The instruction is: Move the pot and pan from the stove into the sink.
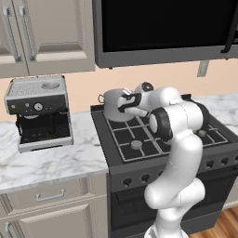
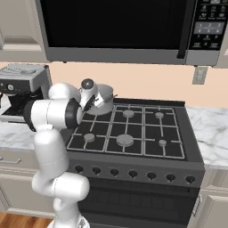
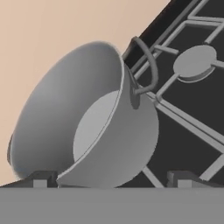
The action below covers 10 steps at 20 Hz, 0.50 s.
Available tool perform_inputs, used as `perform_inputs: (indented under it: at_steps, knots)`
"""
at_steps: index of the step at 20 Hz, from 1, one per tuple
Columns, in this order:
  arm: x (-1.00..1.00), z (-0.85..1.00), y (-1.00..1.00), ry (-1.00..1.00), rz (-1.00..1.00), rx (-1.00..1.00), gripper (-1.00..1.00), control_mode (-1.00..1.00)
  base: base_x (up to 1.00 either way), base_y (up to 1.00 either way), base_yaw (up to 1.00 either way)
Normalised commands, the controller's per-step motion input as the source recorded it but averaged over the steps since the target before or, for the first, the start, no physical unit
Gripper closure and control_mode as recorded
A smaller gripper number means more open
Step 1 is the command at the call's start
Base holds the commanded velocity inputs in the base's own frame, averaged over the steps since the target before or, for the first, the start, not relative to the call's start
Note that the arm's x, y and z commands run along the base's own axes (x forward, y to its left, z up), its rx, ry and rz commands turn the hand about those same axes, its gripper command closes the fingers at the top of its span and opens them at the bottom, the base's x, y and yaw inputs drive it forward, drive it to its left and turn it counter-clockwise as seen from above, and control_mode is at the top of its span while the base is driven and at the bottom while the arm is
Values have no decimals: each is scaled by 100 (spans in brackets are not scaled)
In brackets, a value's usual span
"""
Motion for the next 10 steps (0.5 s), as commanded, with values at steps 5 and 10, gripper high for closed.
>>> perform_inputs:
  at_steps: [5,10]
  knots:
    - [42,-11,0,0,0,0,-100,-100,0,0,0]
    - [36,-9,0,-1,0,0,-100,-100,0,0,0]
